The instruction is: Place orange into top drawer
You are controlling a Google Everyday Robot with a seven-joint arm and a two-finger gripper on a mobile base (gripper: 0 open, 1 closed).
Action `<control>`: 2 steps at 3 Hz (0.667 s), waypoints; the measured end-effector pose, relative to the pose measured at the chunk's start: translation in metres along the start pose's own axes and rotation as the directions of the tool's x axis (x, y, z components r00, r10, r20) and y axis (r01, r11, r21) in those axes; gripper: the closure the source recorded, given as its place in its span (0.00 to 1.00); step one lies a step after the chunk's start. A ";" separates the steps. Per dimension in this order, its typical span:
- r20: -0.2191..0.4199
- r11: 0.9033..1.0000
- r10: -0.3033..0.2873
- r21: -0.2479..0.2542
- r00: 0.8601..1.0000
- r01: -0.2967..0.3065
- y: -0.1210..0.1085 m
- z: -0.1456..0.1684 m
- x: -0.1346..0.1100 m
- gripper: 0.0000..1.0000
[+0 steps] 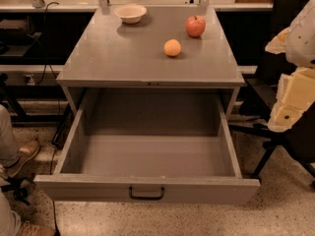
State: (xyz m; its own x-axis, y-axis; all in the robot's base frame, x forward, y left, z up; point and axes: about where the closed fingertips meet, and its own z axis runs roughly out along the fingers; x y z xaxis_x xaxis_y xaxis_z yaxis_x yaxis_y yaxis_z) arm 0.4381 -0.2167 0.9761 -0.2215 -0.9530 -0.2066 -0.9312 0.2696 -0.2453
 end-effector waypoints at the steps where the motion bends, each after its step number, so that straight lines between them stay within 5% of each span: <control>1: 0.007 1.000 0.003 0.004 1.000 -0.003 -0.003 0.001 -0.001 0.00; 2: 0.064 0.999 0.030 0.032 0.998 -0.032 -0.026 0.011 -0.005 0.00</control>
Offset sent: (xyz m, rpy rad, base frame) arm 0.0576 -0.0029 -0.0080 0.1211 -0.0746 -0.0409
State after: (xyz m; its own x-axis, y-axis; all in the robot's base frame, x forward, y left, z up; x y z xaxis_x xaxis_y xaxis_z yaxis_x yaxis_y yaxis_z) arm 0.4670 -0.2172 0.9737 -0.2302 -0.9338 -0.2740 -0.9137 0.3043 -0.2693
